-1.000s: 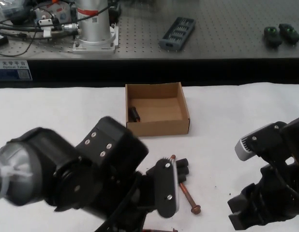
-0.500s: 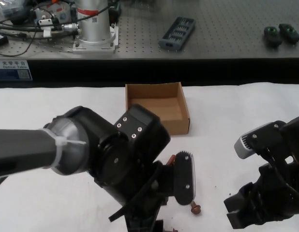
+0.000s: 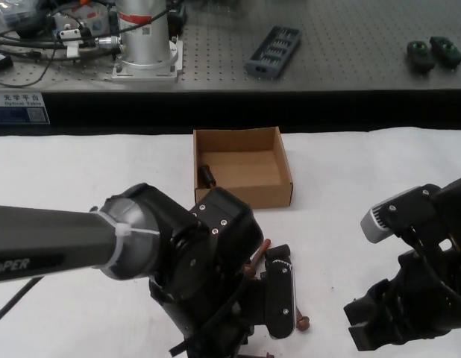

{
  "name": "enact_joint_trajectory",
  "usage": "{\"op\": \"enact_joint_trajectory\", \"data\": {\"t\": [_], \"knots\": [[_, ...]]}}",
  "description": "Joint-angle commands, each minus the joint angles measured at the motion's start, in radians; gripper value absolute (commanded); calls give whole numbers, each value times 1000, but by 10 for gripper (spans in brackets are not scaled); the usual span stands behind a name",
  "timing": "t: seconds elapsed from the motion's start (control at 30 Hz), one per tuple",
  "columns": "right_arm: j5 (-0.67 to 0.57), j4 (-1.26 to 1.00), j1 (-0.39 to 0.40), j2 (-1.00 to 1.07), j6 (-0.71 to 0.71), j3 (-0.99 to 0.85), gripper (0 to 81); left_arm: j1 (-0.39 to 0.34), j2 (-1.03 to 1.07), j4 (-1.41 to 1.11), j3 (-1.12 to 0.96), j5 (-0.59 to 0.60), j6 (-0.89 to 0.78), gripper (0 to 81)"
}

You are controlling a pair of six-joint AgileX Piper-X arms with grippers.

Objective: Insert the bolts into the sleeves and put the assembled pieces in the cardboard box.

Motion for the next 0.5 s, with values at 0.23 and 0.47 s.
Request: {"op": "enact_joint_trajectory", "data": {"t": [0.23, 0.47], "knots": [[-14, -25, -5, -14, 4, -3, 275, -8, 30, -50, -11, 46, -70, 401], [-14, -25, -5, -14, 24, -3, 275, -11, 38, -41, -11, 40, -86, 314]]}}
